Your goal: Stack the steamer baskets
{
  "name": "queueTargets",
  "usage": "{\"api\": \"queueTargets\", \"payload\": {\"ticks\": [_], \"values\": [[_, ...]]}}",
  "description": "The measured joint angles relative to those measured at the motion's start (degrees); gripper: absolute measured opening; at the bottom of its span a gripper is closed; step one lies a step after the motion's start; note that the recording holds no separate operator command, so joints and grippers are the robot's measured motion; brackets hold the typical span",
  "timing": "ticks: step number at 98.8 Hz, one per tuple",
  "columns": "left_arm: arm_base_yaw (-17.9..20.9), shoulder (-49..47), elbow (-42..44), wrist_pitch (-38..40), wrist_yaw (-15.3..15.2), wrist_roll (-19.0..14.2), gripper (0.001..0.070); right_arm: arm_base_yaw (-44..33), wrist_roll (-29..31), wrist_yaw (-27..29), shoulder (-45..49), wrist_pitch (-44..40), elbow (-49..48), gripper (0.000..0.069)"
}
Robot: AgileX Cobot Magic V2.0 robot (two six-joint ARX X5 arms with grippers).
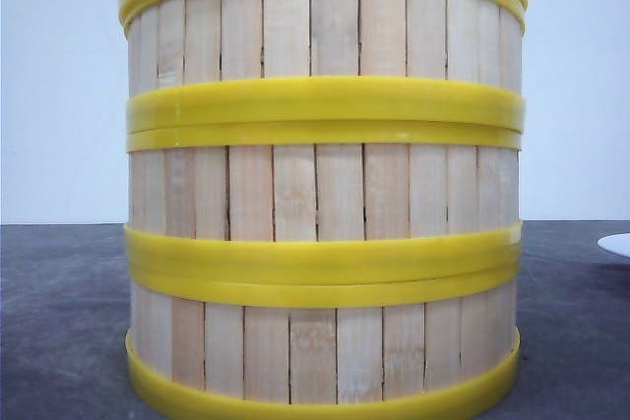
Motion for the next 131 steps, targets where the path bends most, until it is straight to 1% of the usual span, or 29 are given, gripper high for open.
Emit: {"api": "queueTargets", "payload": {"ticks": [131], "values": [[0.0,0.0,0.0,-0.02,0.0,0.0,0.0016,-0.07,0.02,0.07,-0.74,1.18,0.0,0.0005]]}}
